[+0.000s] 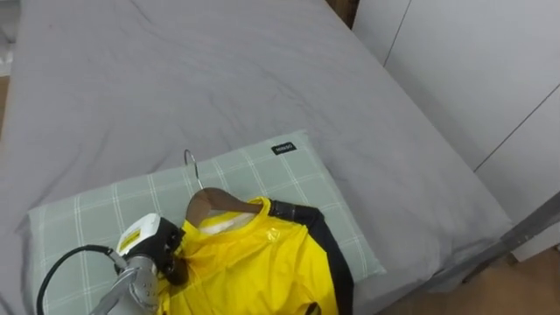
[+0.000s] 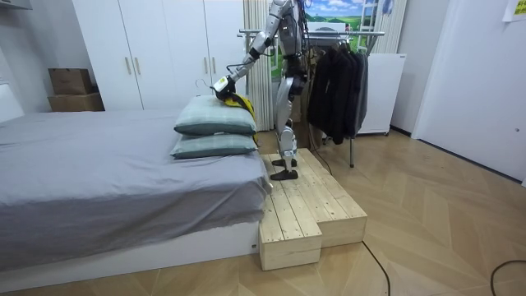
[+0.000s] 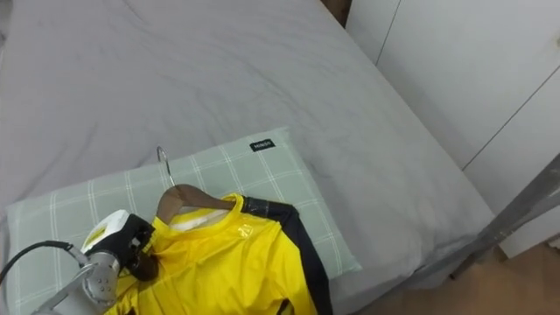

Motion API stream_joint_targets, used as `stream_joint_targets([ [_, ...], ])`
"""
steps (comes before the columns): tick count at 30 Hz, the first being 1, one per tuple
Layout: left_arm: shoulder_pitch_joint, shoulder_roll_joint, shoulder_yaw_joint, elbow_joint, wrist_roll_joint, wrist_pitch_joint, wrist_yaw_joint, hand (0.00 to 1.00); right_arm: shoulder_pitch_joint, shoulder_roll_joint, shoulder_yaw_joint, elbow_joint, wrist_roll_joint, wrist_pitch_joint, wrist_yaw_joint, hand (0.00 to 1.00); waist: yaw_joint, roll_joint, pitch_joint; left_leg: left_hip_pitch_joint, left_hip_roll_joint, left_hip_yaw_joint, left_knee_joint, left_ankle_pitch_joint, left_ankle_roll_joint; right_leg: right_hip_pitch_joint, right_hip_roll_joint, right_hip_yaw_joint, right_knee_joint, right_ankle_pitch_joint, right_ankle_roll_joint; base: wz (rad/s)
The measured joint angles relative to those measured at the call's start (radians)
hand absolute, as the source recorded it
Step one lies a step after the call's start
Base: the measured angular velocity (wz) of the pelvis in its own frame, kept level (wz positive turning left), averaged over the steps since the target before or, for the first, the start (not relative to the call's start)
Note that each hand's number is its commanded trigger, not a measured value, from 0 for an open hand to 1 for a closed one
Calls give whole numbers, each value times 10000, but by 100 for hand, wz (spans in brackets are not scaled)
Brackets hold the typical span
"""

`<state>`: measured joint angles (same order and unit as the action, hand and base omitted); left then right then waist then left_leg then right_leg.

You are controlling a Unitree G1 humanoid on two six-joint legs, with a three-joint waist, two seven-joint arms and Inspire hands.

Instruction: Hang clothes

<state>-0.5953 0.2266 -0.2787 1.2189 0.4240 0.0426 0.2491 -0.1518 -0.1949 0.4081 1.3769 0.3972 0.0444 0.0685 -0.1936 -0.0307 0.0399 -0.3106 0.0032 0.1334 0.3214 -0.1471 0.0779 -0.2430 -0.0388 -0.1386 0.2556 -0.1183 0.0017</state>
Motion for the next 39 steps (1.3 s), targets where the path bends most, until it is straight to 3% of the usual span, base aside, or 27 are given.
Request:
stream_joint_targets([
  [1,10,-4,0,0,-2,0,0,100,19,-3,1,-3,0,-1,-4,0,3,5,-24,15,-4,0,-19,0,0,6,-1,2,-4,0,0,0],
  [3,106,-81,25,-18,-11,1,2,100,211,-34,-3,-4,80,-5,-10,0,38,35,-165,114,-14,3,-78,1,-1,89,-5,18,-19,2,-1,0],
  [6,271,-133,76,-27,-6,0,5,100,474,-51,-170,-3,201,-10,-27,0,66,42,-241,489,-23,-7,-242,13,-25,466,9,14,-217,1,-2,0],
  [13,522,-128,393,-570,-756,-31,64,100,742,-113,-423,-34,236,-16,-45,0,80,93,-275,980,-27,-46,-335,17,-77,1007,35,-22,-414,6,-12,2],
  [21,2016,-110,809,-3321,-1345,-92,105,100,1195,-102,-1551,-169,-83,-148,-372,0,171,299,-372,1709,-98,-82,-765,7,-95,1718,28,-4,-706,-53,26,1],
  [29,2422,-96,801,-4570,-1598,-102,104,100,1426,-161,-1688,-245,-331,-166,-546,0,416,284,-380,2303,-174,-122,-988,22,-115,2306,-1,-20,-900,-96,62,2],
  [39,2956,76,804,-5676,-1598,-209,101,100,1658,-277,-3268,-552,-748,-220,-902,0,583,290,-379,2745,-222,-423,-991,-19,-159,2788,3,-11,-888,-123,53,6],
])
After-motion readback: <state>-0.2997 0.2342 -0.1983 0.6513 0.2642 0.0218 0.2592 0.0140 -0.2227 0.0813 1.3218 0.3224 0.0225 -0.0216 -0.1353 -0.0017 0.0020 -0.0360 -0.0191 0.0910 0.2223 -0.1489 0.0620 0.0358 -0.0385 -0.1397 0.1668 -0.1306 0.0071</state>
